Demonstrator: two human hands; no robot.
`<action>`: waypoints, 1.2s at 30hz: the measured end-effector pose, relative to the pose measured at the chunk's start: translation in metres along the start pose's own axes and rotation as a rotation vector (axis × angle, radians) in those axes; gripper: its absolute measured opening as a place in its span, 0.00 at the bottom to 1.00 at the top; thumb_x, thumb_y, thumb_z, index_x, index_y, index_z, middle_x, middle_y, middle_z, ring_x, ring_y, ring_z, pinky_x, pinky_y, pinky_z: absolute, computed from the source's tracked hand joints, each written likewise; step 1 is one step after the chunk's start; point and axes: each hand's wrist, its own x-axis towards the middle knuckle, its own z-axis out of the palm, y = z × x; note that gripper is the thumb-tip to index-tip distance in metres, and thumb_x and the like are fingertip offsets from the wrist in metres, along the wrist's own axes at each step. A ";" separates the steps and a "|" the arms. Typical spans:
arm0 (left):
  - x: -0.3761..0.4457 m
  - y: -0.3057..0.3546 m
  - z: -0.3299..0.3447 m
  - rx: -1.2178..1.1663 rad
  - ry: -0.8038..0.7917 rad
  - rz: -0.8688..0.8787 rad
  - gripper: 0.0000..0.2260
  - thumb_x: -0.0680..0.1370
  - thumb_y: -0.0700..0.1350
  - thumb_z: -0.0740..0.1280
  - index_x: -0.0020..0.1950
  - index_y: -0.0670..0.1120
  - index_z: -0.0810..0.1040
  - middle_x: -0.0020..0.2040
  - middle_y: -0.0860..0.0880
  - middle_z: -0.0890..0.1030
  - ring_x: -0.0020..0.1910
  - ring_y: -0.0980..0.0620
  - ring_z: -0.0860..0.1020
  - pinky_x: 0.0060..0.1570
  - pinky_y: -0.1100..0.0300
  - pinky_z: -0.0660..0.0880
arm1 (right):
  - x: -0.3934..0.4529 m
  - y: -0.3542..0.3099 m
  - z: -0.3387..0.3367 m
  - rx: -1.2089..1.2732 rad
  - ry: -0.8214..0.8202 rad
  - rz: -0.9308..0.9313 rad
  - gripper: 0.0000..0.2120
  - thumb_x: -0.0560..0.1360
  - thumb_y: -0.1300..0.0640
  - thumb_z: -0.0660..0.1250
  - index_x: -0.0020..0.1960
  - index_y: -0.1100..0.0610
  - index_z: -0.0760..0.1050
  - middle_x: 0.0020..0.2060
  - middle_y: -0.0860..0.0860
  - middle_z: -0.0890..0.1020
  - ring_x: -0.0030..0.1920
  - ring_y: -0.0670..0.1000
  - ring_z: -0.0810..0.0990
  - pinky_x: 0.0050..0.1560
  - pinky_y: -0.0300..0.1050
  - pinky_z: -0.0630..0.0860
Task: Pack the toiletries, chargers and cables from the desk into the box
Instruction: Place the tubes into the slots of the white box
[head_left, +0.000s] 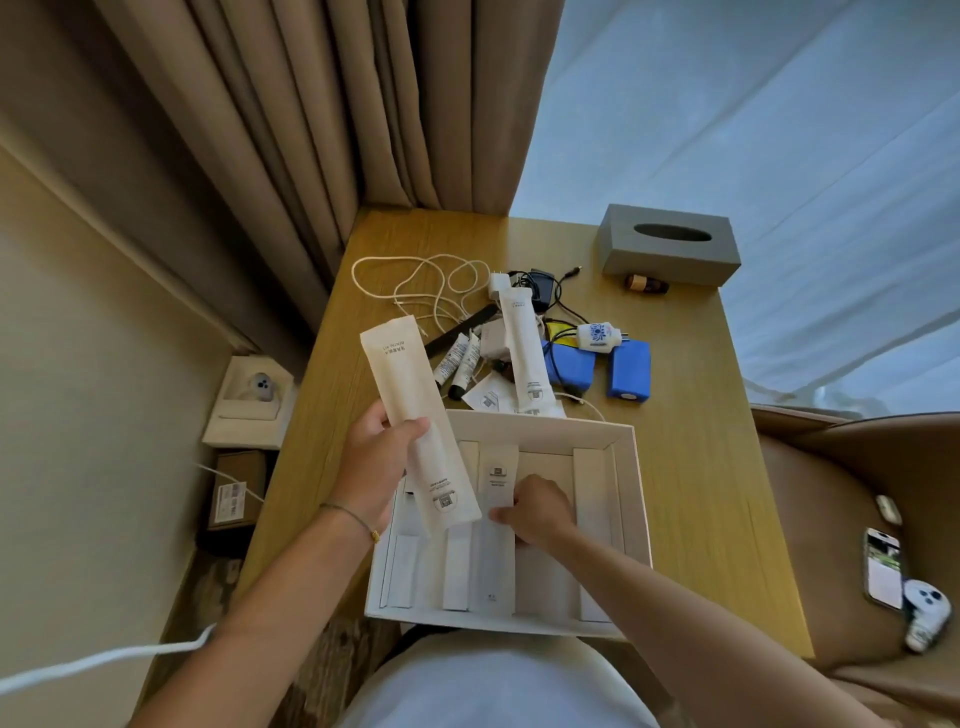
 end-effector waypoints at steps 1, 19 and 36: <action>-0.002 -0.002 0.002 0.006 -0.015 -0.008 0.12 0.80 0.37 0.66 0.50 0.55 0.78 0.52 0.51 0.83 0.54 0.49 0.80 0.60 0.43 0.78 | -0.002 -0.003 -0.001 -0.140 0.026 -0.034 0.14 0.74 0.47 0.74 0.53 0.55 0.80 0.52 0.51 0.84 0.44 0.53 0.85 0.40 0.47 0.84; -0.011 -0.079 0.074 0.419 -0.275 -0.172 0.13 0.83 0.41 0.63 0.67 0.48 0.76 0.60 0.46 0.82 0.59 0.45 0.79 0.63 0.44 0.76 | -0.063 -0.011 -0.098 -0.416 0.463 -0.250 0.13 0.78 0.55 0.63 0.36 0.57 0.77 0.30 0.49 0.80 0.28 0.48 0.76 0.32 0.46 0.81; 0.031 -0.137 0.103 1.068 -0.173 0.007 0.13 0.72 0.49 0.77 0.49 0.46 0.76 0.44 0.50 0.80 0.43 0.50 0.78 0.41 0.60 0.71 | -0.069 -0.010 -0.120 -0.199 0.475 -0.333 0.09 0.79 0.54 0.65 0.49 0.52 0.83 0.41 0.47 0.85 0.39 0.47 0.82 0.41 0.47 0.82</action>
